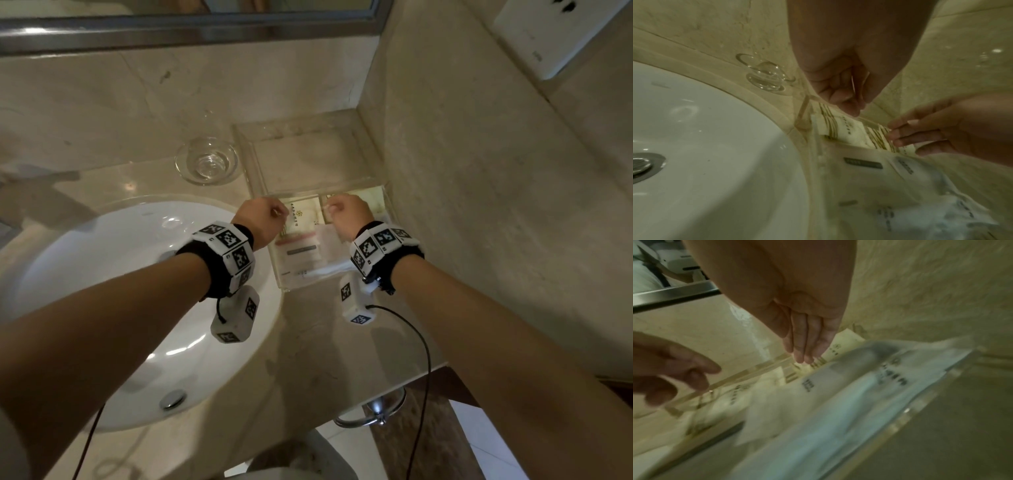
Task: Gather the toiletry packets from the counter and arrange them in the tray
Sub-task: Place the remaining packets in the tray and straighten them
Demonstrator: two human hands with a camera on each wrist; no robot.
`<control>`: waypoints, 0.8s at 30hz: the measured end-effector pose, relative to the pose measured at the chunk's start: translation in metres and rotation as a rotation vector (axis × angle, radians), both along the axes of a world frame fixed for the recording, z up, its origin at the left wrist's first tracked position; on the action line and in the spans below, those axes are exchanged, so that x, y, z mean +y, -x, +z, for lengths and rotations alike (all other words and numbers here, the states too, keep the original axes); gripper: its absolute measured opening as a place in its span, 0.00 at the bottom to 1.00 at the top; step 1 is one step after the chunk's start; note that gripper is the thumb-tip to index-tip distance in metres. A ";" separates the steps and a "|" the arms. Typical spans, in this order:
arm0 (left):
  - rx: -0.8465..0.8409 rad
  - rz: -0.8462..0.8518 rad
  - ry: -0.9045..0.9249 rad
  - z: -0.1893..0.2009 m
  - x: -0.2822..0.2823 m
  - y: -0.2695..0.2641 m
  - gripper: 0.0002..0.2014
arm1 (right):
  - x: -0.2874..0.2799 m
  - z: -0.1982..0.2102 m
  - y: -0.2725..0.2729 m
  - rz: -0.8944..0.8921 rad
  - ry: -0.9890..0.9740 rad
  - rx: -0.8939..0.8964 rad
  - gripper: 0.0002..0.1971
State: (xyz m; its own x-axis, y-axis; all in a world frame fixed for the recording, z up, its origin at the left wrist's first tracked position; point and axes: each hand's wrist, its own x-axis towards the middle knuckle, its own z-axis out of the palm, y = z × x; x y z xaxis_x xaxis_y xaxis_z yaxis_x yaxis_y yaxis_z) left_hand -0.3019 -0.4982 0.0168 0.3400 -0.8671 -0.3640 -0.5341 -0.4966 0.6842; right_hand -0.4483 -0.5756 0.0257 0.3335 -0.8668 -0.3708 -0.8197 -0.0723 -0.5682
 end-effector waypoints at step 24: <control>-0.403 -0.481 -0.162 -0.028 -0.064 0.064 0.23 | -0.027 -0.012 0.066 0.167 0.109 0.219 0.13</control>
State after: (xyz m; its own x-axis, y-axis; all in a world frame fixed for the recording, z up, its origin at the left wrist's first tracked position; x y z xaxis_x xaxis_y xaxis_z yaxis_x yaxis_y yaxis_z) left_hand -0.3659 -0.5620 -0.0112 0.0650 -0.9015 -0.4278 -0.9219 -0.2183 0.3200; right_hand -0.5144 -0.6029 0.0141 0.3967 -0.8456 -0.3573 -0.8938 -0.2671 -0.3603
